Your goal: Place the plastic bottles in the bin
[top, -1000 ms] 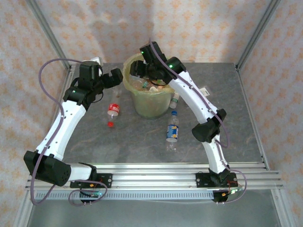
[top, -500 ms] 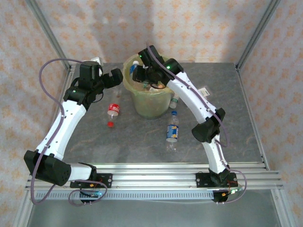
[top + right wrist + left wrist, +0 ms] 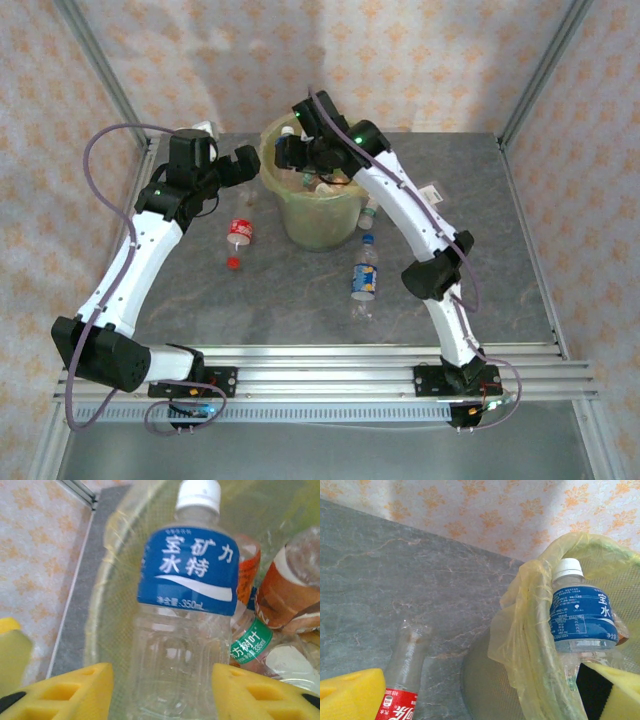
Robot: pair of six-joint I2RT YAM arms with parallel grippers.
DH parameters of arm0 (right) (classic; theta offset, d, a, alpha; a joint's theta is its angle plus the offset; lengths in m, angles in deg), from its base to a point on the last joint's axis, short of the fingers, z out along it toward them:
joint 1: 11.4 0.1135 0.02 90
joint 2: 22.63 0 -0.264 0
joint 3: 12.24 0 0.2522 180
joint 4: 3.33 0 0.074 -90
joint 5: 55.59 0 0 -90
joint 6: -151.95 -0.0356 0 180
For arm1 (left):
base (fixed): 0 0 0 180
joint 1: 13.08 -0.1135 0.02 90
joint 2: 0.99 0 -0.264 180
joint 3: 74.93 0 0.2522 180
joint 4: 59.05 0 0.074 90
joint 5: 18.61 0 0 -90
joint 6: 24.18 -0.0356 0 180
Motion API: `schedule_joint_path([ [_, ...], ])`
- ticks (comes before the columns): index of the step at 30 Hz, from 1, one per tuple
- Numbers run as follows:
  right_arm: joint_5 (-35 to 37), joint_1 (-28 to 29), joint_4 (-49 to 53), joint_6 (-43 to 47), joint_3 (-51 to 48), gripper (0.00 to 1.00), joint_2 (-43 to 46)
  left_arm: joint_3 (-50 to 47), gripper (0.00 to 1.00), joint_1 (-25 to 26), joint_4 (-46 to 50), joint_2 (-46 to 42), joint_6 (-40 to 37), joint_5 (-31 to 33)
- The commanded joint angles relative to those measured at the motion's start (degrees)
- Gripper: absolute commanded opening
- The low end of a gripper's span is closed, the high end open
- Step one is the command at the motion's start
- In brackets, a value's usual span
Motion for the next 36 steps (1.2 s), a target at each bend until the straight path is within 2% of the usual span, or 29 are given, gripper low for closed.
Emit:
schedule_joint_path([
  [1, 2.35, 0.26, 1.12, 1.87, 3.63, 0.60, 1.33, 1.28, 1.00, -0.24, 1.43, 0.31, -0.94, 1.29],
  [6, 7.58, -1.48, 1.43, 2.78, 4.48, 0.70, 5.53, 1.57, 1.00, -0.29, 1.88, 0.24, -1.19, 1.37],
  [10, 15.78, -3.80, 4.22, 2.71, 3.15, 0.82, 10.07, 1.40, 1.00, -0.25, 2.05, -0.35, -1.18, 2.07],
  [15, 23.21, -7.38, 4.15, 1.23, -6.80, 0.91, 18.02, 1.32, 1.00, -0.24, 2.05, -0.55, -1.10, 2.42],
  [19, 27.04, -10.68, -0.99, -1.23, -21.41, 0.91, 27.32, 1.13, 1.00, -0.24, 2.05, -0.50, -1.00, 2.32],
  [25, 22.33, -19.23, -10.11, -5.25, -42.72, 0.87, 40.70, 1.22, 1.00, -0.24, 2.18, -0.56, -1.18, 2.52],
  [28, 20.21, -22.14, -11.07, -6.00, -48.72, 0.86, 42.82, 1.17, 1.00, -0.24, 2.08, -0.41, -1.01, 2.58],
  [30, 19.45, -22.95, -11.49, -5.95, -51.75, 0.81, 42.77, 1.05, 1.00, -0.24, 1.82, -0.25, -0.76, 2.52],
  [36, 16.23, -23.89, -15.39, -6.09, -58.88, 0.70, 38.40, 0.60, 1.00, -0.26, 1.81, -0.22, -0.39, 2.43],
])
